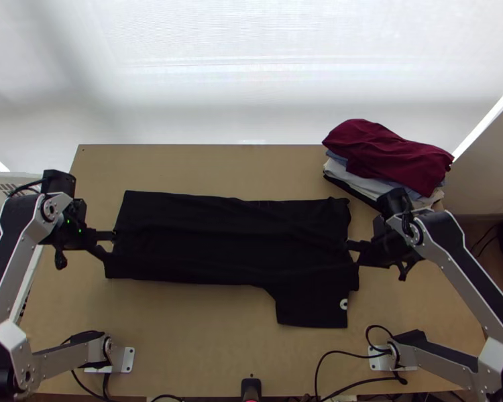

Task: Fold the t-shirt

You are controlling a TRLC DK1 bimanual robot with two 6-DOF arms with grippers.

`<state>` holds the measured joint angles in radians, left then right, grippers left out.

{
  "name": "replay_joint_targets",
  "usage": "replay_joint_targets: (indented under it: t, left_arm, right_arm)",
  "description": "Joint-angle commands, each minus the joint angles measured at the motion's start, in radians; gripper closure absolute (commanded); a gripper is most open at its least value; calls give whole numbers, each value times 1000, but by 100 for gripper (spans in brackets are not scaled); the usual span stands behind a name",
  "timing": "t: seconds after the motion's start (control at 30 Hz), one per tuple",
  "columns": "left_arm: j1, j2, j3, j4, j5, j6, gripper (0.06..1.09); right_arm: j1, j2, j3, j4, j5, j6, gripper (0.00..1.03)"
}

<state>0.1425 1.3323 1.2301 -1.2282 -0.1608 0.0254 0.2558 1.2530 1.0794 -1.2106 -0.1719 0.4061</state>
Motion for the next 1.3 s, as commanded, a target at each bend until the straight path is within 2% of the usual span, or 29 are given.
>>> replay_joint_targets:
  t: [0.0,0.37,0.83,1.03,1.27]
  left_arm:
    - [9,70,62,45,4,-27,105]
    - [-50,283,309,82,6,-93,105]
    - [-50,593,651,79,-22,-81,105]
    - [-49,666,718,76,-23,-84,105]
    - [-47,683,723,68,-23,-93,105]
  right_arm:
    - [-20,56,76,-1,5,-13,100]
    - [-82,235,301,19,5,-13,100]
    - [-89,421,494,91,26,-10,100]
    - [-96,531,574,137,31,10,100]
    - [-76,582,620,226,103,36,100]
